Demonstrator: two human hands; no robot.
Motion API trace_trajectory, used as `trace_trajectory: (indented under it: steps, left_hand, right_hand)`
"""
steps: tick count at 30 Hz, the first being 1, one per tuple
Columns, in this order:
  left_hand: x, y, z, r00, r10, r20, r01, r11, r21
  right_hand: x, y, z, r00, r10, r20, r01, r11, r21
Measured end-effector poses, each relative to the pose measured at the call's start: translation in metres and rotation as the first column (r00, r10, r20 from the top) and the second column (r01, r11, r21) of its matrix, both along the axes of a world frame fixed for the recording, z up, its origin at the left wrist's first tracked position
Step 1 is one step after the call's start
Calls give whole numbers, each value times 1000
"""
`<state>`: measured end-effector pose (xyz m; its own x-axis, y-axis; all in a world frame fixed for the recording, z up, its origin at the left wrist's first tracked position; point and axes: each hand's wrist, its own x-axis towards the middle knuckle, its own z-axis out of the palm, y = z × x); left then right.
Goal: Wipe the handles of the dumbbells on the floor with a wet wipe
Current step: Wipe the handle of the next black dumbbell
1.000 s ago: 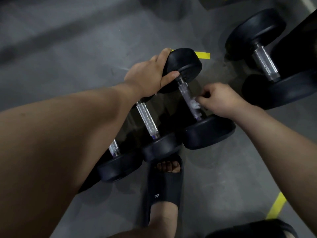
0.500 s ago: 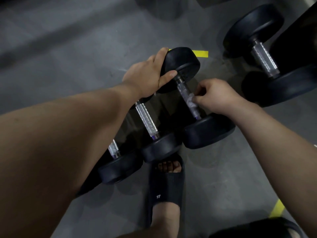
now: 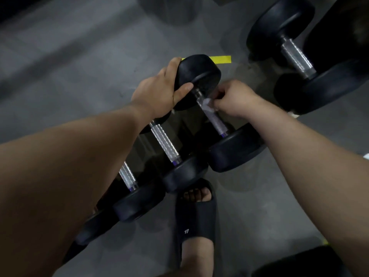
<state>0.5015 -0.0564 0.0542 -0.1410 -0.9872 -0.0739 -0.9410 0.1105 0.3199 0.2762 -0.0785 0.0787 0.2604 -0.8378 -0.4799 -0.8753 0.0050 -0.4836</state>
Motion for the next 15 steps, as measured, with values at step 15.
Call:
trace_trajectory:
  steps: [15]
  left_hand:
    - [-3, 0, 0, 999, 19, 35, -19, 1000, -5]
  right_hand:
    - [-4, -9, -4, 998, 45, -43, -41, 996, 85]
